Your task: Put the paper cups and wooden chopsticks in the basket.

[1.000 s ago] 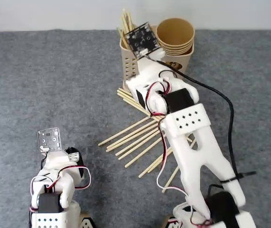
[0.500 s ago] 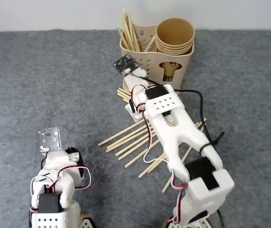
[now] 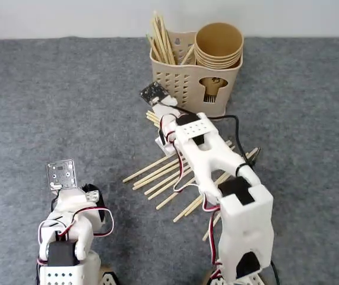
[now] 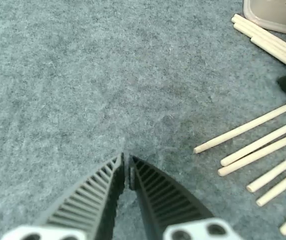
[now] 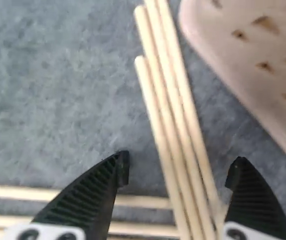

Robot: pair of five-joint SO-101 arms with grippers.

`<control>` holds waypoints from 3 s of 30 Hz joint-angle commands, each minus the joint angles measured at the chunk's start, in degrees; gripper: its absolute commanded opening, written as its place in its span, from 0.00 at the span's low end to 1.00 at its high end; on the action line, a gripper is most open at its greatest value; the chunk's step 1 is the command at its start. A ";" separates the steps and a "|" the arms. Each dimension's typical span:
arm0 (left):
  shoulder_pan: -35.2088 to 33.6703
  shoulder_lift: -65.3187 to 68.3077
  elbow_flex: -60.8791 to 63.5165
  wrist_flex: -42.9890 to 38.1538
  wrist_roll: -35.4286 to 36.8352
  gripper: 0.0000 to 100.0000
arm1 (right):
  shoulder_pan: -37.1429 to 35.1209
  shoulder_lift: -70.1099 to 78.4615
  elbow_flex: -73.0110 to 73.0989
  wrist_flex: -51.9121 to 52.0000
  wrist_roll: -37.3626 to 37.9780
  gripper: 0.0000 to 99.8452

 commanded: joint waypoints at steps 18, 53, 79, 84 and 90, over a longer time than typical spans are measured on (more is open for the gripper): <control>-0.09 -0.79 -1.10 0.18 -0.26 0.01 | -0.40 12.53 -24.18 24.48 0.35 0.01; -0.09 -0.79 -1.10 0.18 -0.26 0.01 | -12.00 -19.12 -24.00 37.05 -8.70 0.01; -0.09 -0.79 -1.10 0.18 -0.26 0.01 | -12.44 -6.29 -16.44 15.25 -13.89 0.01; -0.09 -0.79 -1.10 0.18 -0.26 0.01 | -14.02 -0.40 -16.70 14.46 -13.80 0.01; -0.09 -0.79 -1.10 0.18 -0.26 0.01 | -14.73 1.63 -16.70 17.80 -13.80 0.10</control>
